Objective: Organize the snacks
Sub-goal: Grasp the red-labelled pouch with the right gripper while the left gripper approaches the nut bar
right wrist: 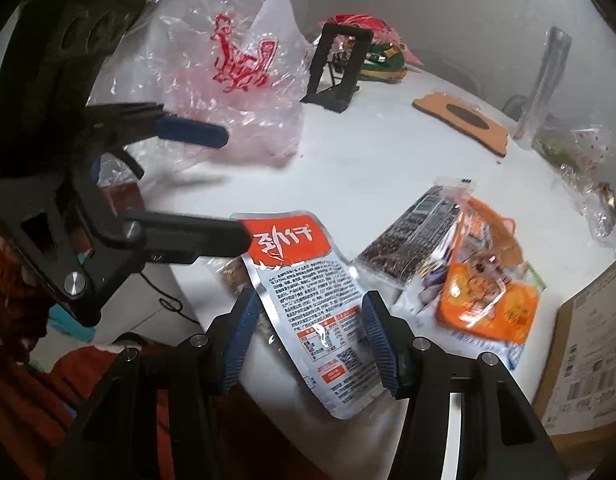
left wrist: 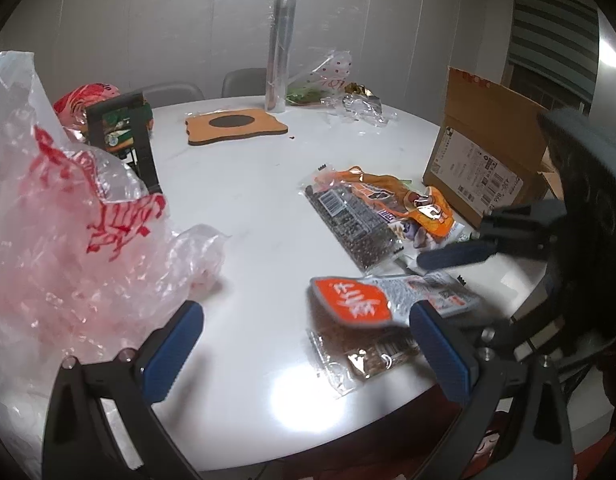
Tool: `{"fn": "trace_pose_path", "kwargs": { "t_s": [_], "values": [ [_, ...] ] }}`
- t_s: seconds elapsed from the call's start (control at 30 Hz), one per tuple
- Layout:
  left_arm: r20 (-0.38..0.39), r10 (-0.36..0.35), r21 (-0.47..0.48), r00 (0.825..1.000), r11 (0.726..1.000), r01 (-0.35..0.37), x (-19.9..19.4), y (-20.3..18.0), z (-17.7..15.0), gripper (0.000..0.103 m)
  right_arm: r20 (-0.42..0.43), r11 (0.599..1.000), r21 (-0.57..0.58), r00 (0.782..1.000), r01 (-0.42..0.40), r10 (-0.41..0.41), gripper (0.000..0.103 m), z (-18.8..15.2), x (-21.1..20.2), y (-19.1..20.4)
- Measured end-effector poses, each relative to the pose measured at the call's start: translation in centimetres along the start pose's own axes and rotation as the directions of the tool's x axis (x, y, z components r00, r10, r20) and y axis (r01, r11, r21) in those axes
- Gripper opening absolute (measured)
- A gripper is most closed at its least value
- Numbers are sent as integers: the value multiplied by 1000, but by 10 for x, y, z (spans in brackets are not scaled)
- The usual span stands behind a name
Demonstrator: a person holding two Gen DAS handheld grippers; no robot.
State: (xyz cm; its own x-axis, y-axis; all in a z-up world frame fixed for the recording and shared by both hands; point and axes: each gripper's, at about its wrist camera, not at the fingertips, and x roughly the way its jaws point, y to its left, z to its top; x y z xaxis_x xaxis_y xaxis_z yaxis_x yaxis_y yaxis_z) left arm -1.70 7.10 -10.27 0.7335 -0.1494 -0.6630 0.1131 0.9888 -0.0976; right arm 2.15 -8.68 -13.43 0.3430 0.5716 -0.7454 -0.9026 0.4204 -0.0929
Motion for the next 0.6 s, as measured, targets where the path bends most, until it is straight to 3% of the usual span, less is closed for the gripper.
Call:
{"fn": "trace_pose_path", "kwargs": {
  "t_s": [0.2, 0.4, 0.5, 0.6],
  "values": [
    [1, -12, -9, 1000, 1000, 12, -2, 2, -4, 102, 19, 997, -40, 998, 63, -62, 40, 12, -10, -2],
    [-4, -8, -11, 1000, 1000, 8, -3, 4, -6, 102, -21, 991, -98, 995, 94, -97, 26, 27, -9, 1],
    [0, -3, -12, 1000, 1000, 3, -5, 5, -5, 102, -28, 984, -106, 989, 144, -148, 23, 34, -12, -4],
    [3, -3, -11, 1000, 1000, 3, -5, 6, -3, 102, -82, 983, -115, 985, 144, -154, 23, 35, -5, -10]
  ]
}}
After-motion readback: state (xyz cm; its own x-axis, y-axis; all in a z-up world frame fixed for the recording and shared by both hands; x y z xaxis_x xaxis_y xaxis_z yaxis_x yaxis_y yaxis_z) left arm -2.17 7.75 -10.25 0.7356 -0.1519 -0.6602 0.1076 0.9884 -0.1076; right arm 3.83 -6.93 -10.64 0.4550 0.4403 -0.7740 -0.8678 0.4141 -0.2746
